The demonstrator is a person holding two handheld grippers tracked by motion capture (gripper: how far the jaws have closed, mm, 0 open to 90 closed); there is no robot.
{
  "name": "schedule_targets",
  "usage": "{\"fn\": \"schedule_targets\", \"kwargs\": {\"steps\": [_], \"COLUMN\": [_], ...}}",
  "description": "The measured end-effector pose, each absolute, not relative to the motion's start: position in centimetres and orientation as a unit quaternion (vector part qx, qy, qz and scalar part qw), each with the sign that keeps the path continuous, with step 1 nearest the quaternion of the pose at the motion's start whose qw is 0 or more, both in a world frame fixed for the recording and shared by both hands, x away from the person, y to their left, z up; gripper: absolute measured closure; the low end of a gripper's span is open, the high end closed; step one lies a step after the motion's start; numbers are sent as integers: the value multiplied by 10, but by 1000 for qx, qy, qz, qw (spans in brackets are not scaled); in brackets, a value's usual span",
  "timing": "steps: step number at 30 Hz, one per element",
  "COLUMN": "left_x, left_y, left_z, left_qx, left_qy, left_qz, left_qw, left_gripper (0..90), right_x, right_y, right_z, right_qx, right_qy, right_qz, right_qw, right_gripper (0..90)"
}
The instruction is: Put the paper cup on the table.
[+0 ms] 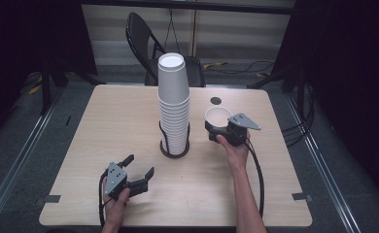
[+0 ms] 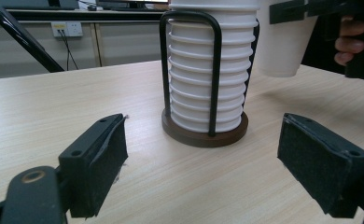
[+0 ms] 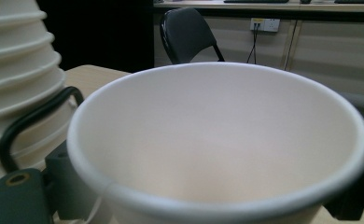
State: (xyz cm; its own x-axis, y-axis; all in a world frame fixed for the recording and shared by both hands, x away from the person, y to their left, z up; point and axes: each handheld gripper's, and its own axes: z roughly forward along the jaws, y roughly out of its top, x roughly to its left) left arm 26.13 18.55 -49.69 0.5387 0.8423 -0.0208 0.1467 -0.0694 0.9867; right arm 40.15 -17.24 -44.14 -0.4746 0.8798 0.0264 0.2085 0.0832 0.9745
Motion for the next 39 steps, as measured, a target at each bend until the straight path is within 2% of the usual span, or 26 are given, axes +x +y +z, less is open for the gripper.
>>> {"fn": "schedule_targets", "kwargs": {"steps": [15, 34, 39], "left_x": [259, 259, 259], "left_y": [187, 188, 188], "left_z": [-498, -498, -498], "left_qx": [652, 649, 651], "left_qy": [376, 376, 373], "left_qz": [306, 306, 308], "left_qw": [583, 586, 585], "left_gripper": [158, 158, 159], "right_x": [432, 432, 433], "right_y": [-163, -161, -159], "right_z": [-469, -477, -480], "right_qx": [428, 437, 441], "right_qy": [680, 682, 692], "right_qz": [520, 515, 494], "right_qw": [289, 281, 287], "right_gripper": [109, 85, 102]}}
